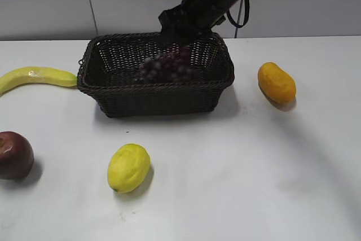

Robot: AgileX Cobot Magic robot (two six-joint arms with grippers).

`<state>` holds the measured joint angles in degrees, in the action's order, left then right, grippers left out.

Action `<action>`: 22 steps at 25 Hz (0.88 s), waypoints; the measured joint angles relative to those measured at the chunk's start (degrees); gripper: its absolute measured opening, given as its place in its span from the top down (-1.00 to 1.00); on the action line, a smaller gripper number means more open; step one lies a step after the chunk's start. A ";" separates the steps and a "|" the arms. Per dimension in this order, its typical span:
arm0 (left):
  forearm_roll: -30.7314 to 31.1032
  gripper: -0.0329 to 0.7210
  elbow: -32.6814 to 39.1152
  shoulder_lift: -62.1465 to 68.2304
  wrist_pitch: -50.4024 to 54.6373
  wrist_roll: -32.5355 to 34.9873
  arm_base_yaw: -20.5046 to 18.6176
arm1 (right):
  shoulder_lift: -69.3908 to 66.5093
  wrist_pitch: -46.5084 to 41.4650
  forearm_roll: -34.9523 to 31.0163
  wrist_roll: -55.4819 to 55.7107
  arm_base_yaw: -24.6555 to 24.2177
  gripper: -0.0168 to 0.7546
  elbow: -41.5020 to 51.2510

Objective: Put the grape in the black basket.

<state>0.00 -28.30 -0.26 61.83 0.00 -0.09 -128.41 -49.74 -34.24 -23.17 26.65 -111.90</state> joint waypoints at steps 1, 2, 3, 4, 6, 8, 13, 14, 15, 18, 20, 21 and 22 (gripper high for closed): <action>0.00 -0.38 0.00 0.00 0.00 0.00 0.00 | 0.00 0.13 0.00 0.00 0.00 -0.28 -0.15; 0.00 -0.38 0.00 0.00 0.00 0.00 0.00 | 0.00 0.08 0.00 0.00 0.00 -0.34 -0.51; 0.00 -0.38 0.00 0.00 0.00 0.00 0.00 | 0.00 -0.43 0.00 0.00 0.00 -0.39 -1.10; 0.00 -0.38 0.00 0.00 0.00 0.00 0.00 | 0.00 -1.22 0.00 0.00 0.00 -0.43 -1.83; 0.00 -0.38 0.00 0.00 0.00 0.00 0.00 | 0.00 -4.19 0.00 0.06 0.00 -0.51 -3.62; 0.00 -0.38 0.00 0.00 0.00 0.00 0.00 | 0.33 -6.60 0.33 0.84 0.00 -0.55 -5.06; 0.00 -0.38 0.00 0.00 0.00 0.00 0.00 | 5.69 -10.59 7.49 4.06 0.01 -0.59 -5.92; 0.00 -0.38 0.00 0.00 0.00 0.00 0.00 | 7.22 -11.78 9.46 5.18 0.07 -0.60 -5.98; 0.00 -0.38 0.00 0.00 0.00 0.00 0.00 | 8.77 -12.93 12.01 6.13 0.07 -0.62 -6.04; 0.00 -0.38 0.00 0.00 0.00 0.00 0.00 | 13.03 -17.43 18.61 9.72 0.07 -0.65 -6.11; 0.00 -0.38 0.00 0.00 0.00 0.00 0.00 | 15.65 -19.01 22.05 11.96 0.07 -0.66 -6.11; 0.00 -0.38 0.00 0.00 0.00 0.00 0.00 | 17.23 -19.16 23.28 13.15 0.07 -0.66 -5.61; 0.00 -0.38 0.00 0.00 0.00 0.00 0.00 | 18.92 -19.22 24.68 13.98 0.07 -0.66 -5.01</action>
<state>0.00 -28.30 -0.26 61.83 0.00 -0.09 -109.49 -68.97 -9.56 -9.18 26.71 -116.92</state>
